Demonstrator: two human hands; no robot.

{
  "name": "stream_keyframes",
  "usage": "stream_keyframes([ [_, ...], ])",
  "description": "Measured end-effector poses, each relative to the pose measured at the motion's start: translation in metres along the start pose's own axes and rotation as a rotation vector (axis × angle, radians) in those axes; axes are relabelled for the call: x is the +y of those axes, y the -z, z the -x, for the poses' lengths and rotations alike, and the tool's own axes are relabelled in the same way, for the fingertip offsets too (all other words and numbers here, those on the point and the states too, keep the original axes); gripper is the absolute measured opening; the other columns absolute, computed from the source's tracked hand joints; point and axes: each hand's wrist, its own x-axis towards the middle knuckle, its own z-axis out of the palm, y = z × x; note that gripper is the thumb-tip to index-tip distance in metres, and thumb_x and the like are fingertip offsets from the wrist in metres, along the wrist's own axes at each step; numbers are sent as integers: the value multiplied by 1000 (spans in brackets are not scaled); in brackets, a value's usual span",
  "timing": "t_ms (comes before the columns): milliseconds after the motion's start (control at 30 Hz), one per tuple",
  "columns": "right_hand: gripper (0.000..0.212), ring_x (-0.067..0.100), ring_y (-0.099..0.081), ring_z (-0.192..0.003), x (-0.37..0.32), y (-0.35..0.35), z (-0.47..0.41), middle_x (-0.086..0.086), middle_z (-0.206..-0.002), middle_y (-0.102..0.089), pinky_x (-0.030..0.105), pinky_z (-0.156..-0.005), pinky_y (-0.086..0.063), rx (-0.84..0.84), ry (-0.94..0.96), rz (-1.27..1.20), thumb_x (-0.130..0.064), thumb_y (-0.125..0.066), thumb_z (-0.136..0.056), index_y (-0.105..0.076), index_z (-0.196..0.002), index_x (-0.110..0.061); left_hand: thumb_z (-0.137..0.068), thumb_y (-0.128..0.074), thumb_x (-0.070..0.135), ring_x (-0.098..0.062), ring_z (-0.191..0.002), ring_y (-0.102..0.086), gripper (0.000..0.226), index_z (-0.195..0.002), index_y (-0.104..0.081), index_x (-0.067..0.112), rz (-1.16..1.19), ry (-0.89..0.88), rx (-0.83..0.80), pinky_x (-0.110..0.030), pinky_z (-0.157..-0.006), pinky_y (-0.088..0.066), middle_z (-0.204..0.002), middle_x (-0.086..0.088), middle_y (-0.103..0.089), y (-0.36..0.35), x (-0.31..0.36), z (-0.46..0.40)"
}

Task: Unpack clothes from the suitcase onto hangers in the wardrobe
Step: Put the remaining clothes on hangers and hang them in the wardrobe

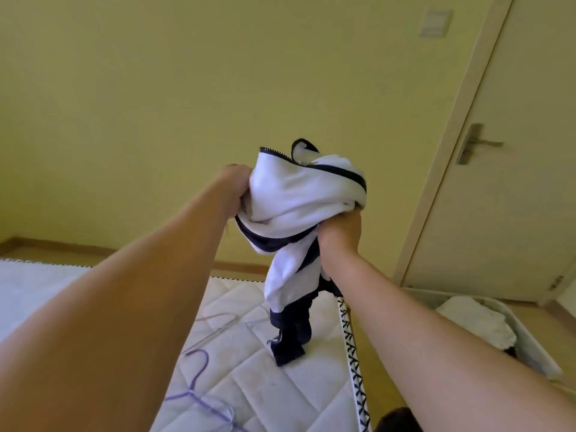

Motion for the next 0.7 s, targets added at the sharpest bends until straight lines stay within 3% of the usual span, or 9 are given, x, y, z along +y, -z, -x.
stream_keyframes([
  [67,18,18,-63,-83,56,-10,30,3,-95,-67,23,-71,-53,-141,-112,313,-17,-52,-88,-61,-103,-12,-71,-56,5,-24,-73,-57,11,-80,-61,6,46,67,32,-40,-73,-56,-77,-9,-61,21,-46,-11],
  [133,33,27,-61,-107,82,-10,56,9,-122,-63,37,-90,-52,-600,-349,738,-20,-55,-88,-61,-119,-10,-65,-53,6,-24,-77,-54,15,-78,-61,7,60,133,65,-45,-80,-53,-78,-11,-57,34,-86,-23],
  [200,45,30,-47,-131,88,-12,67,6,-144,-47,40,-98,-45,-1124,-603,1154,-29,-51,-97,-48,-138,-11,-59,-48,7,-24,-72,-48,13,-71,-52,8,69,207,29,-39,-72,-45,-73,-10,-49,42,-120,-25],
  [233,48,31,-40,-136,86,-15,65,6,-151,-39,40,-100,-42,-1252,-672,1233,-32,-46,-101,-42,-143,-11,-54,-44,6,-23,-67,-42,14,-66,-43,11,105,246,-25,-37,-69,-39,-69,-8,-43,43,-131,-22],
  [300,37,31,-51,-121,89,-25,52,9,-138,-51,36,-88,-45,-1228,-531,1337,-29,-44,-101,-53,-133,-10,-47,-40,6,-22,-59,-37,20,-61,-31,17,198,321,-89,-33,-67,-34,-61,-4,-35,41,-149,-12],
  [400,13,28,-52,-81,118,-43,29,8,-85,-55,26,-55,-35,-906,-147,1382,-10,-44,-92,-55,-85,-10,-60,-42,13,-23,-54,-42,6,-58,-39,18,279,424,-112,-29,-63,-33,-59,-2,-44,40,-180,-16],
  [567,53,29,-58,-106,183,-59,19,10,-120,-54,30,-76,-45,-857,-264,1281,-17,-46,-90,-36,-141,-11,-79,-40,31,-21,-72,-45,19,-84,-48,15,-115,283,150,-31,-67,-35,-85,-5,-49,57,-241,-37],
  [633,67,28,-57,-106,206,-73,29,9,-118,-54,32,-80,-48,-941,-342,1266,-21,-49,-86,-25,-148,-14,-76,-32,40,-29,-94,-51,38,-99,-49,14,-320,332,185,-42,-88,-42,-96,-8,-52,70,-274,-36],
  [700,77,30,-53,-115,226,-90,38,9,-130,-50,41,-94,-47,-981,-373,1221,-31,-51,-84,-17,-152,-20,-85,-30,39,-35,-123,-39,48,-124,-44,15,-549,447,199,-50,-105,-31,-126,-13,-47,83,-308,-33],
])
